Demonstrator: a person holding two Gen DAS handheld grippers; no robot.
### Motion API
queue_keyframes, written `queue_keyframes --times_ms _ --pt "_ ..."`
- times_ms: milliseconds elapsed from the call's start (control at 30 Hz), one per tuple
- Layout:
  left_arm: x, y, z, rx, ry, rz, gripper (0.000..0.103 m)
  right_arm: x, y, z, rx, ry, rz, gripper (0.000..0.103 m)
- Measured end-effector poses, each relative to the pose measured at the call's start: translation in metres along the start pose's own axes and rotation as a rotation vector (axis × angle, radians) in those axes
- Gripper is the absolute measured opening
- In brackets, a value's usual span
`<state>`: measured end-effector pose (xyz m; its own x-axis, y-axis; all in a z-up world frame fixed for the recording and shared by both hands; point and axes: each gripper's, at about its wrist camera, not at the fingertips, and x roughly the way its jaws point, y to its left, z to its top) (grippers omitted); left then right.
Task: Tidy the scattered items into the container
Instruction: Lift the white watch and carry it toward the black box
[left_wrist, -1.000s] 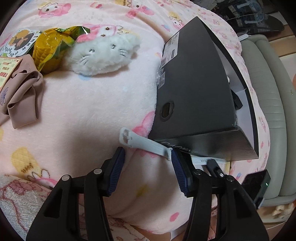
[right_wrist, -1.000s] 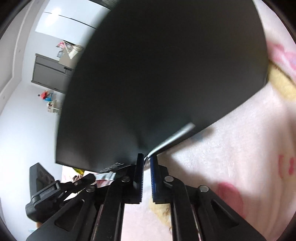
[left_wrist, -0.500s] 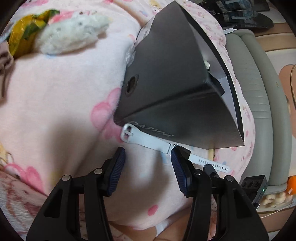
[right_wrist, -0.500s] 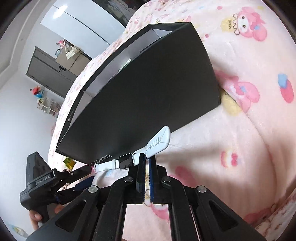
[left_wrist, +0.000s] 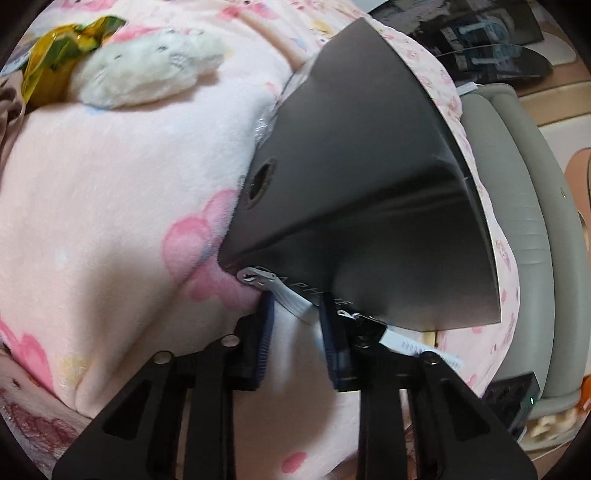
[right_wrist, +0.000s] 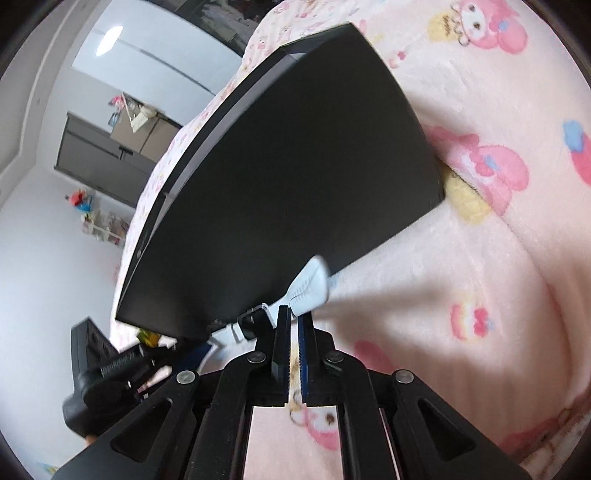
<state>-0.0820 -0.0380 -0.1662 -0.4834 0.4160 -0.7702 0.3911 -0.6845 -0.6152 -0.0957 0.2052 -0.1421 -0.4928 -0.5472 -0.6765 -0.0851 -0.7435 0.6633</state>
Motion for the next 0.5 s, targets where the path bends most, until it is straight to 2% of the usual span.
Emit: queue_keyframes --times_ms 67,167,267,367,433,467,500 --pt "-0.005 -0.004 -0.002 0.018 -0.021 -0.004 0.003 0.004 -0.011 0.003 0.056 0.002 0.009 0.003" --pt "-0.011 -0.009 -0.006 0.033 -0.047 -0.031 0.003 0.010 -0.030 0.005 0.172 0.024 0.044 0.005" --pt "-0.009 -0.014 -0.008 0.046 -0.037 -0.047 0.003 0.009 -0.034 0.007 0.191 0.016 0.050 0.008" --pt "-0.002 0.005 -0.003 -0.010 0.039 -0.059 0.011 0.009 -0.033 0.007 0.180 0.000 0.023 0.016" --pt "0.002 0.006 -0.002 -0.034 0.048 -0.083 0.020 0.012 -0.037 0.005 0.201 0.008 0.022 0.016" --pt "0.003 0.004 -0.001 -0.036 0.052 -0.097 0.030 0.014 -0.039 0.005 0.212 0.013 0.023 0.016" --pt "0.005 0.002 -0.002 -0.038 0.050 -0.107 0.035 0.016 -0.042 0.005 0.223 0.015 0.025 0.016"
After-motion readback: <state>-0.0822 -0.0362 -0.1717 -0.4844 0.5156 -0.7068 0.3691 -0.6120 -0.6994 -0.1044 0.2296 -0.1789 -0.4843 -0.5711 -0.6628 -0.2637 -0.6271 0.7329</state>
